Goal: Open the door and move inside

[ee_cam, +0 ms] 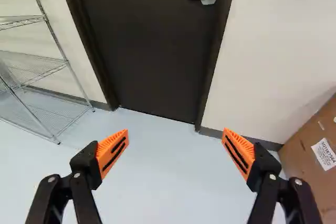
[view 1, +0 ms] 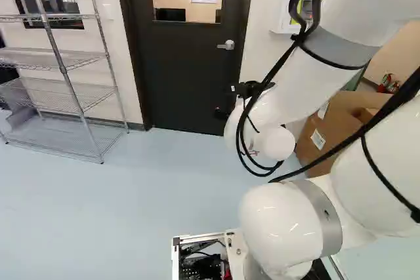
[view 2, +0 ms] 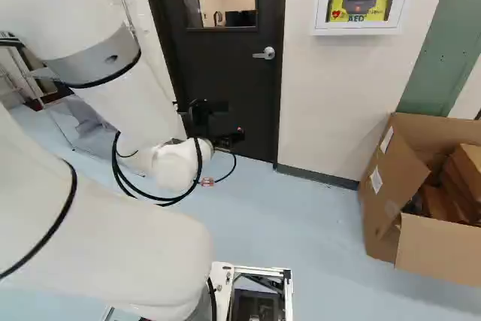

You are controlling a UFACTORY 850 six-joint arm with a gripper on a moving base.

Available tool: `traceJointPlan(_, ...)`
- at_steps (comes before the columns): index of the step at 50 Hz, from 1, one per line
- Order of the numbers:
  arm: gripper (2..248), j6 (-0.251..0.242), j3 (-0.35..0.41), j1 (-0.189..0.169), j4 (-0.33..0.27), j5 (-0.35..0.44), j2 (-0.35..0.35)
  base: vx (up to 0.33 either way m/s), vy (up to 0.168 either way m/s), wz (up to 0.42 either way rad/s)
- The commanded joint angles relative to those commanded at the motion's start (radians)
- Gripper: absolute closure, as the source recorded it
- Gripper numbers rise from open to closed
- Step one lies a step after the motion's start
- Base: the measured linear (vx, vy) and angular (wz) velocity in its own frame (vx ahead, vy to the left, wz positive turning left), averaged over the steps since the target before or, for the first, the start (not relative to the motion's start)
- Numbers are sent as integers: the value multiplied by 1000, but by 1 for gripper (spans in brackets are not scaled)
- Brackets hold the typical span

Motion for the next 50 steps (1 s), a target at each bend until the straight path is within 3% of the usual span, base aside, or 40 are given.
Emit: traceJointPlan(50, 3, 0, 0, 0, 0, 0, 0, 177, 138, -30)
